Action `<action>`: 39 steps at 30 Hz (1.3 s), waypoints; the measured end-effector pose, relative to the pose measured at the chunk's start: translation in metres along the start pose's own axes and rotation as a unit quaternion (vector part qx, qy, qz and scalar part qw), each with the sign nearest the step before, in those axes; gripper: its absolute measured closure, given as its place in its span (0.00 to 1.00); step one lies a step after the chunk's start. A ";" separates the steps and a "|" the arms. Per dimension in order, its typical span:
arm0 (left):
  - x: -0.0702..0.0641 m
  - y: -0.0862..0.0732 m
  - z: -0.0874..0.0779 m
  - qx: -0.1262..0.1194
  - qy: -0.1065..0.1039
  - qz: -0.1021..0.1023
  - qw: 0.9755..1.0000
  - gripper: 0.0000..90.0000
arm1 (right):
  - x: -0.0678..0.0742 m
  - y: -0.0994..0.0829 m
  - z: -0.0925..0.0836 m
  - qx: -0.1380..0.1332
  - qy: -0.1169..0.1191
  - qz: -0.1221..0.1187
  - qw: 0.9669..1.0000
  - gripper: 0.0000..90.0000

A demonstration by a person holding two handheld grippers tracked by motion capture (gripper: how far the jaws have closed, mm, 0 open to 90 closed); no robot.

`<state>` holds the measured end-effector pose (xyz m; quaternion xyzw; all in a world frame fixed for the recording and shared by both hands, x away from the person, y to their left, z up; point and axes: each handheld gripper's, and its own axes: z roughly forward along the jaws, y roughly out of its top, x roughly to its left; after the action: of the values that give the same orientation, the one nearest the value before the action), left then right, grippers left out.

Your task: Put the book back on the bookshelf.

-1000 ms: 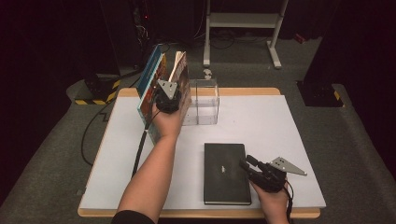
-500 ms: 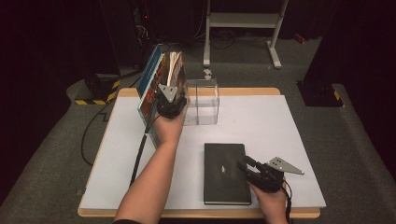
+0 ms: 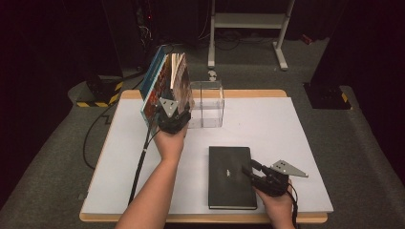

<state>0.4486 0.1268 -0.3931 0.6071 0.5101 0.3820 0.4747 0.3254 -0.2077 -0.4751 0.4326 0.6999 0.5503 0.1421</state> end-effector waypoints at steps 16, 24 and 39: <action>-0.011 -0.047 -0.042 0.028 -0.082 0.002 0.996 0.50 | -0.012 0.001 -0.005 0.017 -0.042 -0.012 0.999 0.51; -0.023 -0.077 -0.063 0.096 -0.171 0.021 0.980 0.46 | -0.016 0.001 -0.003 0.037 -0.059 -0.021 0.997 0.48; -0.051 -0.120 -0.075 0.168 -0.302 -0.004 0.939 0.34 | 0.001 -0.007 0.012 0.108 -0.051 -0.028 0.992 0.31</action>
<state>0.3369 0.0938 -0.4891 0.7623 0.4022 0.0878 0.4994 0.3292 -0.1992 -0.4852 0.4528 0.7590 0.4446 0.1457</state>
